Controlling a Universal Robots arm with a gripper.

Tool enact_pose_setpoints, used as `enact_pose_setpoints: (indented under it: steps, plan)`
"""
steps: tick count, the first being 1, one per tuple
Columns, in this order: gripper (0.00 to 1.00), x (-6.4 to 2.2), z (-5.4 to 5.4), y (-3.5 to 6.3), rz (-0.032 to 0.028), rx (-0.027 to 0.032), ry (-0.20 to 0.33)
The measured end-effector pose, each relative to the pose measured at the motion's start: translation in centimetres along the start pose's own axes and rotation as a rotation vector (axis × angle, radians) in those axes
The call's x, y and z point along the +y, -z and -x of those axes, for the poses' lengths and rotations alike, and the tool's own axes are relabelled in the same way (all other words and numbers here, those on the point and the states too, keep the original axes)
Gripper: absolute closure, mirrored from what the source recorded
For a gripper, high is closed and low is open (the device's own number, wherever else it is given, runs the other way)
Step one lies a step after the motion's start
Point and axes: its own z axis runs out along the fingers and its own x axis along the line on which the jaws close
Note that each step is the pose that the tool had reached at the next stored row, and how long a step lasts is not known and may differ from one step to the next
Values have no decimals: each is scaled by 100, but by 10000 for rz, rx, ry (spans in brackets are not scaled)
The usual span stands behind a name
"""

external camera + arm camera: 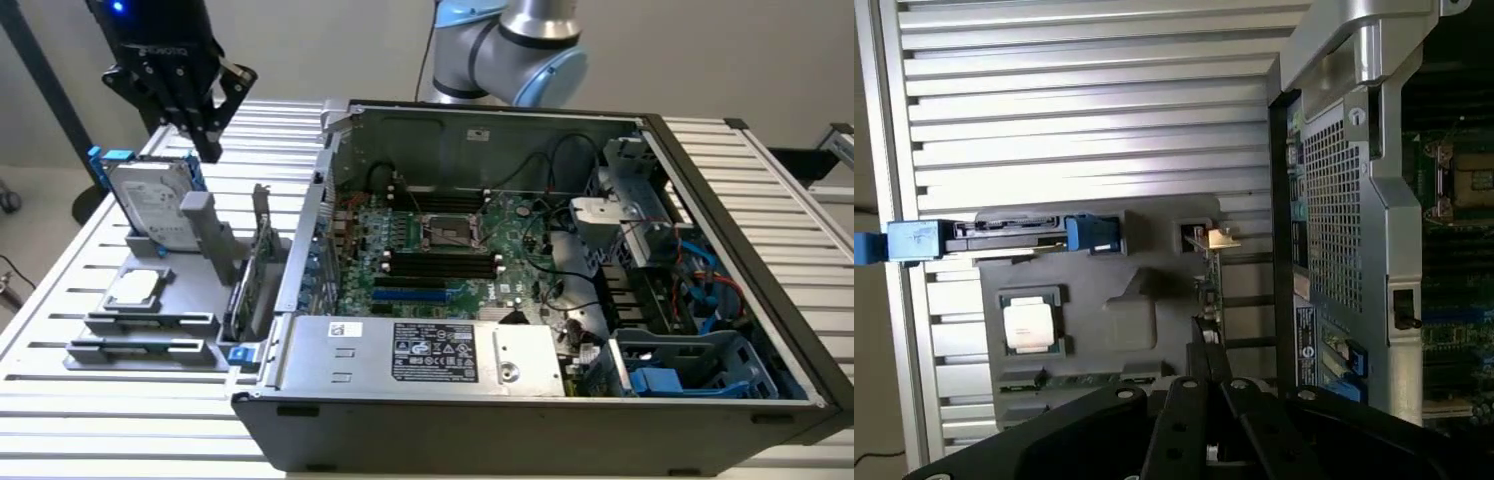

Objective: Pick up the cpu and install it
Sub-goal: 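Reach for the cpu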

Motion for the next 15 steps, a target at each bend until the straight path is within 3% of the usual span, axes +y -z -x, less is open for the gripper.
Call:
enact_pose_setpoints:
  steps: [7, 15]
  plan:
    - [89, -18, -318, -37, -107, -7, 2]
    - [89, -19, -683, -83, -189, 7, 4]
